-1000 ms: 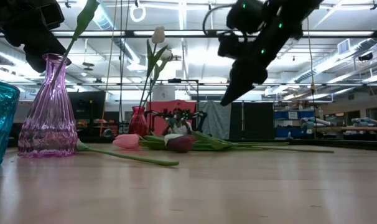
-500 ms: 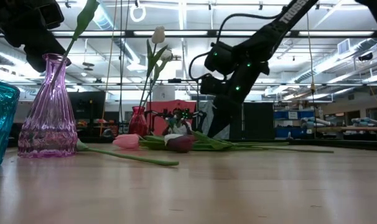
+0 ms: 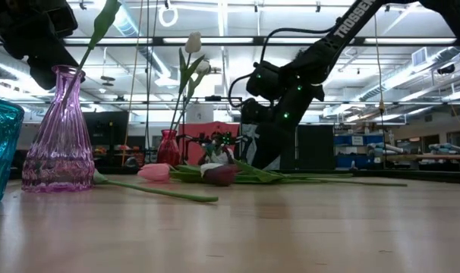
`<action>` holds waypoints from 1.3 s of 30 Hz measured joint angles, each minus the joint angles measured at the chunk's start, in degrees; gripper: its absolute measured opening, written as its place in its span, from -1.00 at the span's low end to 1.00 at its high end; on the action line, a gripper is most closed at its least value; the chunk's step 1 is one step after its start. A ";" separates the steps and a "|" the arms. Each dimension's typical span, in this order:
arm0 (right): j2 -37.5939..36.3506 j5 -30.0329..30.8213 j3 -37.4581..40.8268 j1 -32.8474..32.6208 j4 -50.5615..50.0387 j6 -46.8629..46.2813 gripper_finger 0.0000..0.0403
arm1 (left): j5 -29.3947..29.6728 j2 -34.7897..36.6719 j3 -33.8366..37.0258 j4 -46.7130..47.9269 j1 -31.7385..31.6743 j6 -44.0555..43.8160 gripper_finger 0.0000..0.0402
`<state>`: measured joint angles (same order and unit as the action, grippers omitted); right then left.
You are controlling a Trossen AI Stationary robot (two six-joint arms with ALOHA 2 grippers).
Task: Sort flowers into vase by color
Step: Put the top dark red tulip into the pink vase
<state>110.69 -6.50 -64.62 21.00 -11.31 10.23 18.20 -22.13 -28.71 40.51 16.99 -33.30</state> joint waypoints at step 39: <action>-19.50 0.04 2.05 -0.57 6.17 0.49 -0.89 | 8.79 0.06 0.00 -14.74 -0.07 10.66 -0.20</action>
<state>91.19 -6.46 -62.57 20.43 -5.14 10.72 26.99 -22.07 -28.71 25.77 16.93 -22.63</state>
